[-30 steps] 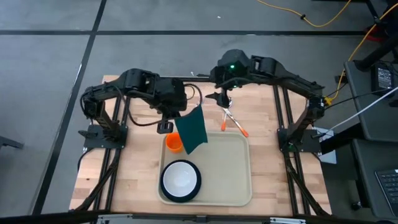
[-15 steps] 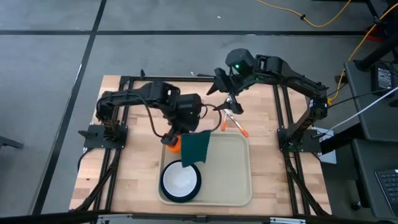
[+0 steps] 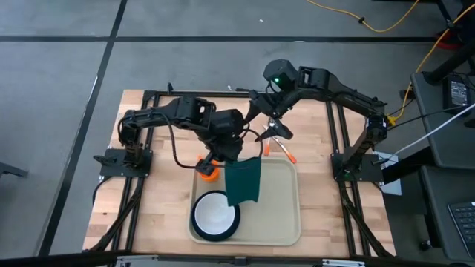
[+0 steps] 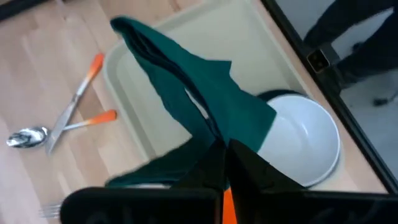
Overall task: Set up tray
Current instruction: Put the napkin on the tray to the right of the plate
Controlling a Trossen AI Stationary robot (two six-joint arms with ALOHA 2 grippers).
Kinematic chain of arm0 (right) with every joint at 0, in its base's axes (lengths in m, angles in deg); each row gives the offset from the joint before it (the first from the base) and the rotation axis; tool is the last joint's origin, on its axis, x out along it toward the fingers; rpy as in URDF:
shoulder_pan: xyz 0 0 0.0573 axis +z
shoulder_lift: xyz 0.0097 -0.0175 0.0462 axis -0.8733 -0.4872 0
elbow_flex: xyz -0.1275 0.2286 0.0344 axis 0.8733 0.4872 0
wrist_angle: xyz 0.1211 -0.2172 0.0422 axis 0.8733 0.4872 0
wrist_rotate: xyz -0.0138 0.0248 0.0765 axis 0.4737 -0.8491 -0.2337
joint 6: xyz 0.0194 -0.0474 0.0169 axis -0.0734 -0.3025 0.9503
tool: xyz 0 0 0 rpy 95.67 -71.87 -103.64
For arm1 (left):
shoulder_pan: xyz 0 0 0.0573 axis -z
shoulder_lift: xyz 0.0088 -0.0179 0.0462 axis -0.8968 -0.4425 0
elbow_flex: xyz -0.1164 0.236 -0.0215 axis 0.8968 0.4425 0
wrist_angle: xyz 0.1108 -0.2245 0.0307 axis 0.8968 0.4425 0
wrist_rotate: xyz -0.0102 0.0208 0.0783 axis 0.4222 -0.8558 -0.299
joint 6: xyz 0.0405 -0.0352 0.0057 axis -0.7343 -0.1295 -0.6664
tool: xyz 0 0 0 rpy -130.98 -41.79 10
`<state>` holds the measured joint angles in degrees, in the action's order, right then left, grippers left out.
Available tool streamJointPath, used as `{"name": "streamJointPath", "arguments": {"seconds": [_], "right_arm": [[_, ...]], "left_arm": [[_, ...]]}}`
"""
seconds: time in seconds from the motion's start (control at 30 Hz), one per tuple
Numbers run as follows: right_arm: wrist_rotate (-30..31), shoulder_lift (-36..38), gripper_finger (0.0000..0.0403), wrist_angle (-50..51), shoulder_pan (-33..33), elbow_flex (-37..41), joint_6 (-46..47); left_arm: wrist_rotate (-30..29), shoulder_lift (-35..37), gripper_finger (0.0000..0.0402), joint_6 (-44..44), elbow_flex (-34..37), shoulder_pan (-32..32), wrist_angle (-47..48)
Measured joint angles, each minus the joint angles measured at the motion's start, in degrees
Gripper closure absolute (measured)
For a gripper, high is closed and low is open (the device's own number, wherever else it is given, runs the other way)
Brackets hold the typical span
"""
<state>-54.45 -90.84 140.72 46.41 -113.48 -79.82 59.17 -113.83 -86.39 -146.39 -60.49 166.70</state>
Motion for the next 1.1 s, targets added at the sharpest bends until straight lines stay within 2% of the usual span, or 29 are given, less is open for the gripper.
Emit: {"name": "streamJointPath", "arguments": {"seconds": [0.17, 0.37, 0.67, 1.1], "right_arm": [[-1.4, -0.4, 0.0071, 0.0, 1.7, 0.0, 0.2], [0.4, -1.8, 0.0071, 0.1, 3.2, 0.0, 0.2], [0.8, -3.7, 0.0071, -2.3, 3.0, 0.0, 1.2], [-1.7, -4.2, 0.0071, -2.9, 3.1, 0.0, 6.0]], "left_arm": [[-1.0, -0.8, 0.0400, -3.4, -0.1, -1.2, -0.6], [-1.2, -1.3, 0.0400, -5.7, -0.1, -2.0, -4.0], [-1.3, -1.3, 0.0400, -5.2, -0.1, -2.0, -4.7], [0.6, -1.4, 0.0400, -5.1, -0.1, -2.1, -3.6]]}}
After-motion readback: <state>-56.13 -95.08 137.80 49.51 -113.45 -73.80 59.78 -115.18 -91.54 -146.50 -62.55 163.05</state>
